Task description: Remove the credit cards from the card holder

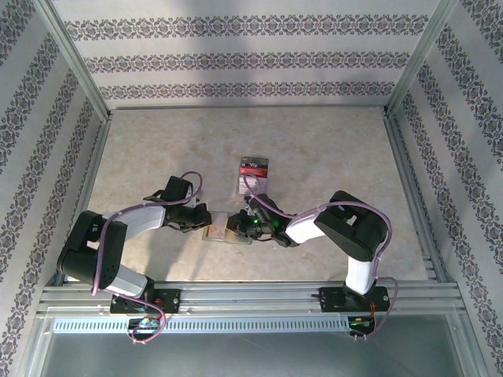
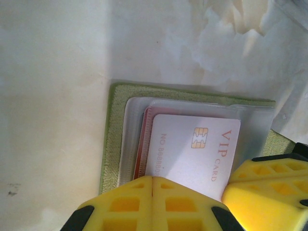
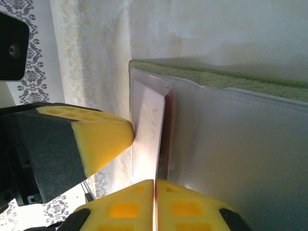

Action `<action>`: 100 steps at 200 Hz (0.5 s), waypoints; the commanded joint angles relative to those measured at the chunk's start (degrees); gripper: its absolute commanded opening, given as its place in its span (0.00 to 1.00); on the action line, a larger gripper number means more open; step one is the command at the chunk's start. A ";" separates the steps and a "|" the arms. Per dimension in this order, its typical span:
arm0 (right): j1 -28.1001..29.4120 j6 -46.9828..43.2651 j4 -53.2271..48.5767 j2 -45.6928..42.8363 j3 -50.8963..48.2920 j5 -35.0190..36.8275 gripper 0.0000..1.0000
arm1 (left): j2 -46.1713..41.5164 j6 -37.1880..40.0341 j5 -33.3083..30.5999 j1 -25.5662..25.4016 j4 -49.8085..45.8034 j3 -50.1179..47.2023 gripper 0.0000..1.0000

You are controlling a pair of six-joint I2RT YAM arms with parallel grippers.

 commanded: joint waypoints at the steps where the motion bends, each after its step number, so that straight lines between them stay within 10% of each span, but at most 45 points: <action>1: 0.03 -1.01 2.18 -0.61 -0.25 -0.30 0.02 | 0.44 1.21 -1.84 0.50 -3.30 0.38 0.00; 100: -0.94 -1.41 1.12 -3.44 -3.38 0.40 0.00 | 0.35 1.19 -2.09 0.53 -3.56 0.59 0.00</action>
